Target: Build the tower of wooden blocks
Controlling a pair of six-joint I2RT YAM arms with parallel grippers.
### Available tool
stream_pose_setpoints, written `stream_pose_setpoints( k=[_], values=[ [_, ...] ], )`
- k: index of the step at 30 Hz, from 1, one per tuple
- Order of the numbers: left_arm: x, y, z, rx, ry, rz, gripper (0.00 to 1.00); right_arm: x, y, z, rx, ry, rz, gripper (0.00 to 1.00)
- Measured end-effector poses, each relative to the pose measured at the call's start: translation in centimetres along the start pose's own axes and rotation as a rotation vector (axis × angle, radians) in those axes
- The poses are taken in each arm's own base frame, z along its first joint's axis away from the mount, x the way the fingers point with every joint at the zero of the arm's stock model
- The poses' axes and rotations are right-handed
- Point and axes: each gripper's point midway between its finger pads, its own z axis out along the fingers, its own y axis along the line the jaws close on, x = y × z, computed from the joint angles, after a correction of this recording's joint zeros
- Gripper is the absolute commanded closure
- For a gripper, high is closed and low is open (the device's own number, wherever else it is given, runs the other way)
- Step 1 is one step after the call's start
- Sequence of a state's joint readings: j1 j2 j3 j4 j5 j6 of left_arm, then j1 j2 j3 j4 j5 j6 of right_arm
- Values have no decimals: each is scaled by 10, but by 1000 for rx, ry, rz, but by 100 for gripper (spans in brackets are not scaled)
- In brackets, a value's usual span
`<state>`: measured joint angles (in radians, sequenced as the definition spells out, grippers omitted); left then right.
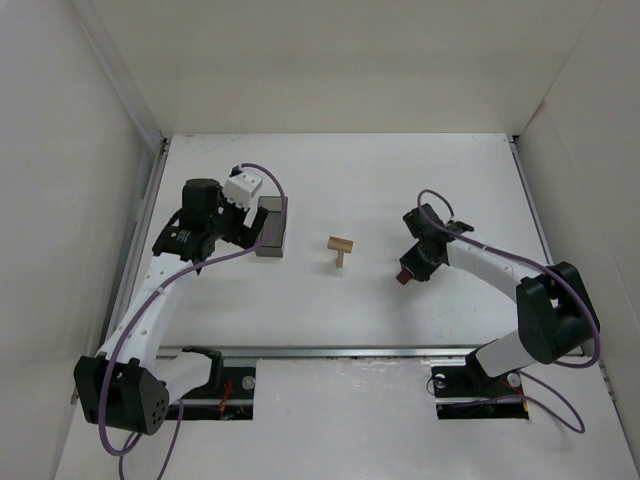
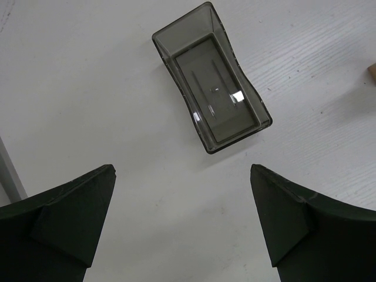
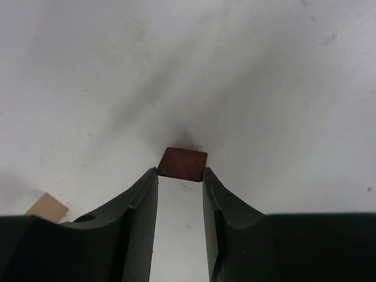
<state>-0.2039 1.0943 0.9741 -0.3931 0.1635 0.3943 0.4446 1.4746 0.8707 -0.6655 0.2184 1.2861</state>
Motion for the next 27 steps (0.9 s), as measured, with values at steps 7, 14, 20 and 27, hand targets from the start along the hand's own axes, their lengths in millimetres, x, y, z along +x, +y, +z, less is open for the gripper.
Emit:
stream_pose_setpoints(
  k=[7, 14, 20, 27],
  values=[
    [-2, -13, 5, 61, -3, 18, 1, -49, 70, -48, -188, -161, -242, 100],
    [0, -15, 10, 75, 11, 25, 1, -58, 144, -111, -494, -222, -834, 100],
    [1, -13, 10, 59, 16, 25, 1, -36, 221, -140, -625, -221, -1172, 100],
    [4, -4, 9, 24, 27, 0, 1, 28, 212, -116, -535, -62, -1183, 100]
  ],
)
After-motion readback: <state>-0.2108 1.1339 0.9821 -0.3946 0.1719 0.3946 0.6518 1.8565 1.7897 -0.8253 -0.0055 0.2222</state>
